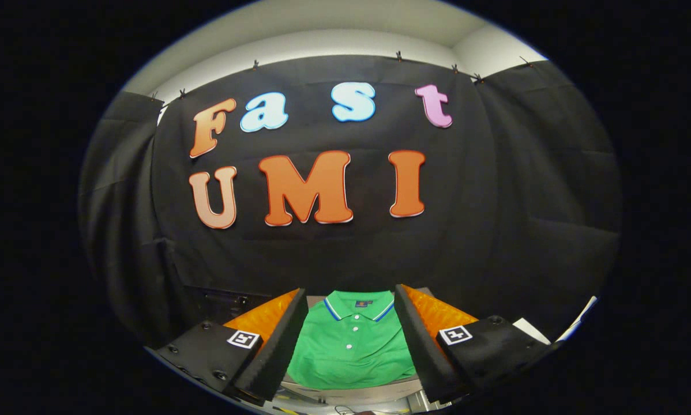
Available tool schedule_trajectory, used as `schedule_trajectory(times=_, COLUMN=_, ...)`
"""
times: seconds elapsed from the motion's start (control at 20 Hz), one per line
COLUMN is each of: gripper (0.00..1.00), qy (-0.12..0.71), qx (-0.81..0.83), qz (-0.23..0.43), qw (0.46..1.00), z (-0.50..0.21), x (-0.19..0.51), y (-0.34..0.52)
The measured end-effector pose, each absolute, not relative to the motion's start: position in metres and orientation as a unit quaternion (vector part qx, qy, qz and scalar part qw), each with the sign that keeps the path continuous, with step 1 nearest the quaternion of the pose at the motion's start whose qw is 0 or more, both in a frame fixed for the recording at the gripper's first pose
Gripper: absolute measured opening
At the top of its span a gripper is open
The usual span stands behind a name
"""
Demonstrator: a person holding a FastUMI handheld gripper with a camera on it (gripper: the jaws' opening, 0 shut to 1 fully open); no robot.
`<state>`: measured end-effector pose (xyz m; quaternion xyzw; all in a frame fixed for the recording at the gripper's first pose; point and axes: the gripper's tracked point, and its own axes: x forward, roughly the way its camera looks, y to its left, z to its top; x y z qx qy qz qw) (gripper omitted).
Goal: Put the clothes into the washing machine and then close the washing machine lid.
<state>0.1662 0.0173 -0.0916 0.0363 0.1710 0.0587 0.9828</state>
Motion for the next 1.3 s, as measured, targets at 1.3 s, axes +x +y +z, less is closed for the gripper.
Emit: schedule_trajectory(times=1.3, gripper=0.91, qy=0.508, qx=0.113, qz=0.033, qw=0.853, z=-0.298, x=0.223, y=0.025)
